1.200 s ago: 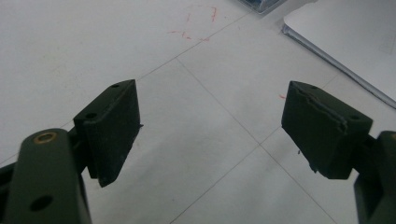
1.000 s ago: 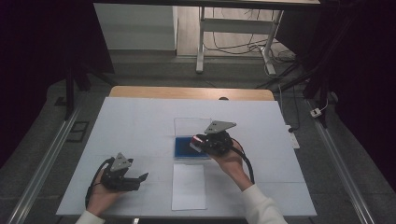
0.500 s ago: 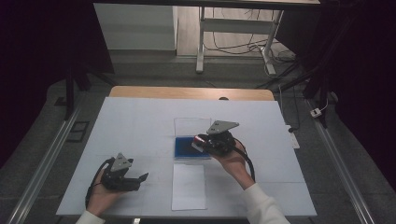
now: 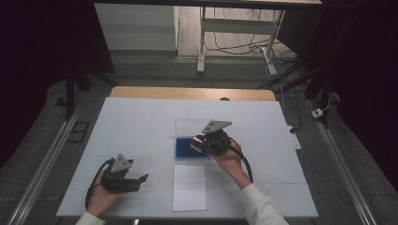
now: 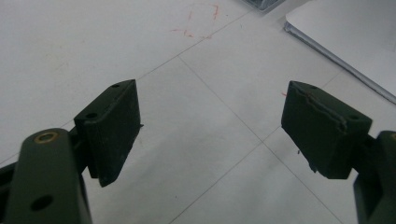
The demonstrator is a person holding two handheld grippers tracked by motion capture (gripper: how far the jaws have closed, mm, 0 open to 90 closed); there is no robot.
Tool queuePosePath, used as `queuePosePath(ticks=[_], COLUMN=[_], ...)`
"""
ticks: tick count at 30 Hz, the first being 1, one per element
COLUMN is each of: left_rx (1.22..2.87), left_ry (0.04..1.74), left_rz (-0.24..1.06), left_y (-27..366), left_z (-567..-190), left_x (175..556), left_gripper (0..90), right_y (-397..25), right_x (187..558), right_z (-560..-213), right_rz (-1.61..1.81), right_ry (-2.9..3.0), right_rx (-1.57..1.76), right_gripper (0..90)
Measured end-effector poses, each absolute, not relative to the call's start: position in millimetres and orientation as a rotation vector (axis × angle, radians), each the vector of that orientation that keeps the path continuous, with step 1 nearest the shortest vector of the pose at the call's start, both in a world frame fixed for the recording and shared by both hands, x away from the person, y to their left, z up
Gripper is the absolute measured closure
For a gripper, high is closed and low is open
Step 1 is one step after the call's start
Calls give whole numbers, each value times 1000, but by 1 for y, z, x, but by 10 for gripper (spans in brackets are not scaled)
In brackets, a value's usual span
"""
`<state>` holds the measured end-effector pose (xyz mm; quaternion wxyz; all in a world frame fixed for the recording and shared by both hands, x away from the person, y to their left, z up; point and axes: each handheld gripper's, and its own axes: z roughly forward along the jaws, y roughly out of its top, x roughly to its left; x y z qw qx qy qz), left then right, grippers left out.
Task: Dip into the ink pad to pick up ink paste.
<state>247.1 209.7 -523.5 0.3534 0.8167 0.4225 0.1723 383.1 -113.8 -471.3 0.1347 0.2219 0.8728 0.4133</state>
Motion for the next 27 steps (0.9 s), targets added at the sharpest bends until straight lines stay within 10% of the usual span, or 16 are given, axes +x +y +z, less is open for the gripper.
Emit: queuePosePath(ticks=[27], left_rx=[2134], left_ry=[1087], left_rz=[445], left_y=[210], left_z=[-526], left_x=[247], left_gripper=[203], right_y=[-107], right_x=[396], right_z=[-492], right_rz=[1121], right_ry=[2545], right_rx=[667], right_gripper=[694])
